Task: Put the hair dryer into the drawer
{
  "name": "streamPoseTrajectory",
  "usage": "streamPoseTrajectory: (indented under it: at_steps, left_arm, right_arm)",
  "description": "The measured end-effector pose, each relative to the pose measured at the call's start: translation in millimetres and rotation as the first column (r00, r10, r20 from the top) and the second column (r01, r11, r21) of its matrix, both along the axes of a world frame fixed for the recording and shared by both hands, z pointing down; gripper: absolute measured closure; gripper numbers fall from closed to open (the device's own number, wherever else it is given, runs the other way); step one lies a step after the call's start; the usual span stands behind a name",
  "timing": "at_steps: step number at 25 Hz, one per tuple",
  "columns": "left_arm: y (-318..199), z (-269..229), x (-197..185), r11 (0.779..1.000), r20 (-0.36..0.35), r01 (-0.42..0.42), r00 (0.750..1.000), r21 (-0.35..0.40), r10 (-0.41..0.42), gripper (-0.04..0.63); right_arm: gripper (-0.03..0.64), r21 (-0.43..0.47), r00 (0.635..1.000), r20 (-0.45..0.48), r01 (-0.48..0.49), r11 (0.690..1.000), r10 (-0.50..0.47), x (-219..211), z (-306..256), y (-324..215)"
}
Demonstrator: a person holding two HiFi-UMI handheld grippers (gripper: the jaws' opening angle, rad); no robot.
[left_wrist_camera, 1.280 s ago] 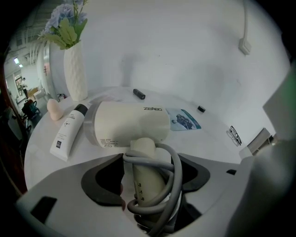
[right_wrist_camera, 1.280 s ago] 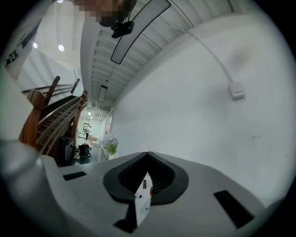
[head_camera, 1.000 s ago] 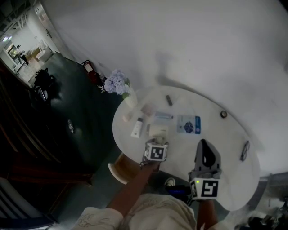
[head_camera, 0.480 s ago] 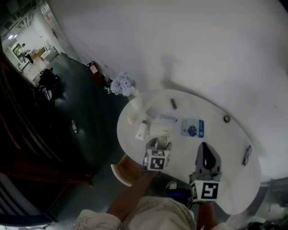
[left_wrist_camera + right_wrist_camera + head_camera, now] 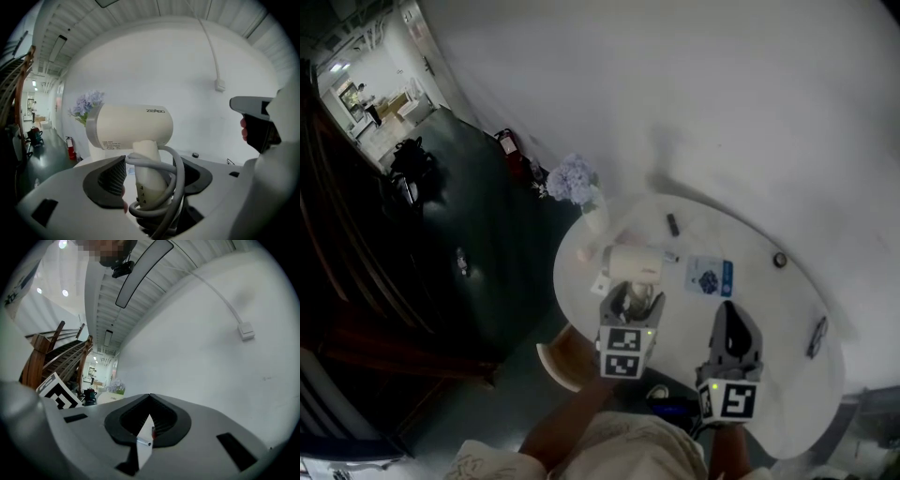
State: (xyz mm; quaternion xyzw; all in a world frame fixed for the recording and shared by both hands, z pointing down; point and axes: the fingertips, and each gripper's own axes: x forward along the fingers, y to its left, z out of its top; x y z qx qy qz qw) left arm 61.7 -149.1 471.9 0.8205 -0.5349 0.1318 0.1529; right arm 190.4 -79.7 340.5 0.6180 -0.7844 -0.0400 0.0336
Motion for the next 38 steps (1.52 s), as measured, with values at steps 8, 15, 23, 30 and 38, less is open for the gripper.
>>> streamPoseTrajectory:
  at_steps: [8,15,23,30,38]
  left_arm:
    - [17.8,-64.5,-32.5,0.978,-0.051,0.07,0.997,0.198,-0.061,0.276]
    - [34.7,-111.8,-61.9,0.932,-0.085,0.143,0.989,0.333,-0.121,0.276]
    - [54.8,-139.6,-97.4,0.893,-0.104,0.214,0.977,0.397,-0.188,0.278]
    - [68.2,-135.0,-119.7,0.892,-0.076,0.247,0.969,0.378,-0.236,0.278]
    - [87.5,-99.9,-150.3,0.909,-0.034,0.284,0.957,0.305,-0.287,0.278]
  right_arm:
    - [0.613,0.024,0.999,0.007,0.05,0.998,-0.05,-18.4,-5.1,-5.4]
    - [0.612,0.055,0.989,-0.006,0.147,0.988,-0.147,-51.7,-12.7,-11.6]
    - [0.614,0.101,0.972,-0.003,0.232,0.967,-0.233,-89.2,-26.8,-10.3]
    - [0.612,0.092,0.954,0.013,0.297,0.951,-0.299,-115.2,-21.8,-10.0]
    - [0.612,0.075,0.93,0.011,0.367,0.927,-0.368,-150.9,-12.0,-6.7]
